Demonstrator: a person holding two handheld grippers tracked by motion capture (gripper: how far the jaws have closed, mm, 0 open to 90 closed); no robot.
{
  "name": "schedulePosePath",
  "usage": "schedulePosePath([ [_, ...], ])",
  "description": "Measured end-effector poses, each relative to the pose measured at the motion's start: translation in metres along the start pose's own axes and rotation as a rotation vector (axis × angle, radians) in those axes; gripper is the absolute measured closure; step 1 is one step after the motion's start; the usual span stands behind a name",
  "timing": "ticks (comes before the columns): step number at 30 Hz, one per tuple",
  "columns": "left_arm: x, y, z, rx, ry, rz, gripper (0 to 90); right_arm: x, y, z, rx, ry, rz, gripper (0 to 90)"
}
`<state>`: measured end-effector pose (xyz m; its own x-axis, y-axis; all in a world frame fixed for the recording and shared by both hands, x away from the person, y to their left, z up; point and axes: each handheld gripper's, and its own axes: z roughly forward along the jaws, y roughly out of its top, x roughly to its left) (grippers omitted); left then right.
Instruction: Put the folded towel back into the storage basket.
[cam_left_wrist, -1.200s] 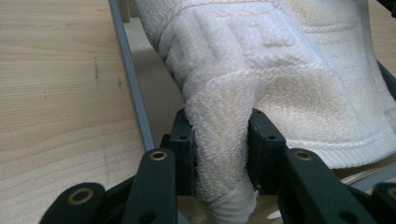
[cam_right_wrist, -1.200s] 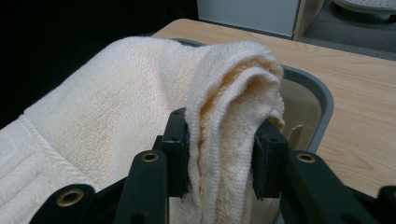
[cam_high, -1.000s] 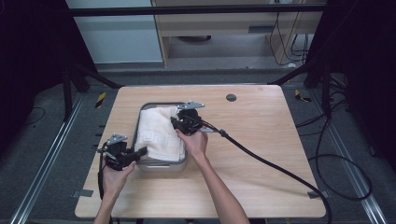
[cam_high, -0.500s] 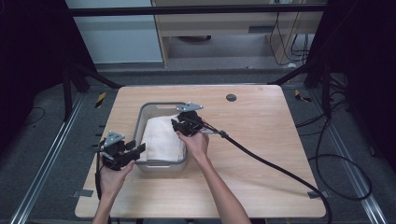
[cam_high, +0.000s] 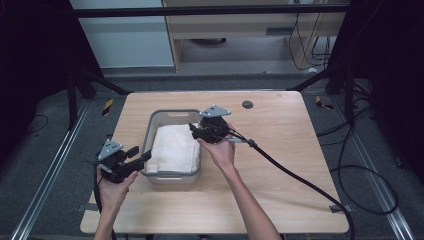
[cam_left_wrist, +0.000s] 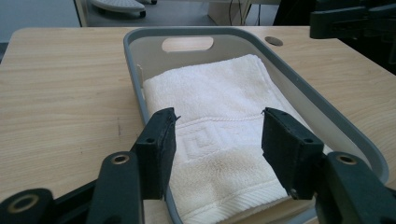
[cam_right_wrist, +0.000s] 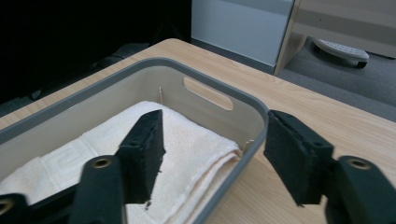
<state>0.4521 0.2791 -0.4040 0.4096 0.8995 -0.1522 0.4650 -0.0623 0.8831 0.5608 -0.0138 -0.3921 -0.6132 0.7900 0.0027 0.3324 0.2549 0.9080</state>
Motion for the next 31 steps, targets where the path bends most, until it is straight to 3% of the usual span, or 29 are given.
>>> schedulePosePath([
  [4,-0.003,0.000,-0.001,-0.015,-0.007,0.016,39.6,-0.009,-0.002,-0.019,-0.015,-0.004,-0.014,30.3],
  [13,-0.012,-0.005,0.002,-0.006,-0.011,0.082,32.1,-0.040,-0.023,-0.062,-0.026,-0.003,0.017,19.5],
  [16,-0.014,-0.008,0.004,-0.002,-0.018,0.104,28.7,-0.051,-0.035,-0.078,-0.021,-0.017,0.011,18.3],
  [23,-0.018,-0.015,0.006,0.001,-0.018,0.151,24.4,-0.079,-0.069,-0.110,-0.018,-0.026,0.063,16.0],
  [31,-0.021,-0.021,0.006,0.011,-0.032,0.151,24.1,-0.103,-0.110,-0.138,0.010,-0.046,0.083,14.3],
])
